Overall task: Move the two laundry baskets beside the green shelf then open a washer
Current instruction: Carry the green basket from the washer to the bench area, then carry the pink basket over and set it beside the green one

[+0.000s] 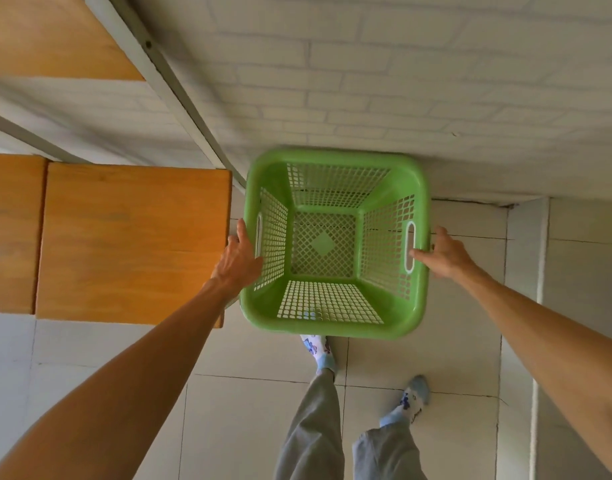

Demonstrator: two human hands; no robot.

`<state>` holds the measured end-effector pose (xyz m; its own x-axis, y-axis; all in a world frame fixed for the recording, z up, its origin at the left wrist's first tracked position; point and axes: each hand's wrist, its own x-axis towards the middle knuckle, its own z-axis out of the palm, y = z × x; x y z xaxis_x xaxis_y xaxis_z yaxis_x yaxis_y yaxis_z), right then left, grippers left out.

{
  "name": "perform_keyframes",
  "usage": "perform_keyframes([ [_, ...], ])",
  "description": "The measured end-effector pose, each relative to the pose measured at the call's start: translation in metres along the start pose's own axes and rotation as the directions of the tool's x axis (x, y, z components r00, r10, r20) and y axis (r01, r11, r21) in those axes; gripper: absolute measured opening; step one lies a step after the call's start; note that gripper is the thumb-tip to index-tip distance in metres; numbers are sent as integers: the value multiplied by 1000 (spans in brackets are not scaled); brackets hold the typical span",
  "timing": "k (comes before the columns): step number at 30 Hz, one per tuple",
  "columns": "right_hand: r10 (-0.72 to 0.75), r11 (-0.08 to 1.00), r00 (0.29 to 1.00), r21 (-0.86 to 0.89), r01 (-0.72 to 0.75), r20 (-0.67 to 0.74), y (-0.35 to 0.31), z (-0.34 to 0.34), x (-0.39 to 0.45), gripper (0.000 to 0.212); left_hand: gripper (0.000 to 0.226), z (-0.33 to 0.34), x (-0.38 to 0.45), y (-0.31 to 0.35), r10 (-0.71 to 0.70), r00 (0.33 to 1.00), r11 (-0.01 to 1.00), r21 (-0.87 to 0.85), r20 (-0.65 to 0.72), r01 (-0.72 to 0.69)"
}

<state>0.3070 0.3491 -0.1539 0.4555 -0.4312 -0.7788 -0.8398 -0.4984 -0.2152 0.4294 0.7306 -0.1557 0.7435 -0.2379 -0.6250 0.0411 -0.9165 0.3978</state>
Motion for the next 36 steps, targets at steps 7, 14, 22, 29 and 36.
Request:
perform_keyframes([
  [7,-8,989,998,144,17,-67,-20,-68,-121,86,88,-89,-80,72,162,985,894,414,63,-174],
  [14,-31,964,983,253,78,-183,19,-140,-286,78,94,-158,-197,183,405,914,725,605,14,-330],
  [22,174,954,903,294,-55,-394,193,-182,-436,69,99,-128,-294,310,616,775,490,702,141,-517],
  [29,426,878,787,412,-242,-446,372,-111,-580,66,94,8,-435,397,701,622,237,709,348,-664],
  [36,654,680,677,655,-331,-337,530,12,-728,67,110,198,-614,449,772,335,-27,555,540,-832],
])
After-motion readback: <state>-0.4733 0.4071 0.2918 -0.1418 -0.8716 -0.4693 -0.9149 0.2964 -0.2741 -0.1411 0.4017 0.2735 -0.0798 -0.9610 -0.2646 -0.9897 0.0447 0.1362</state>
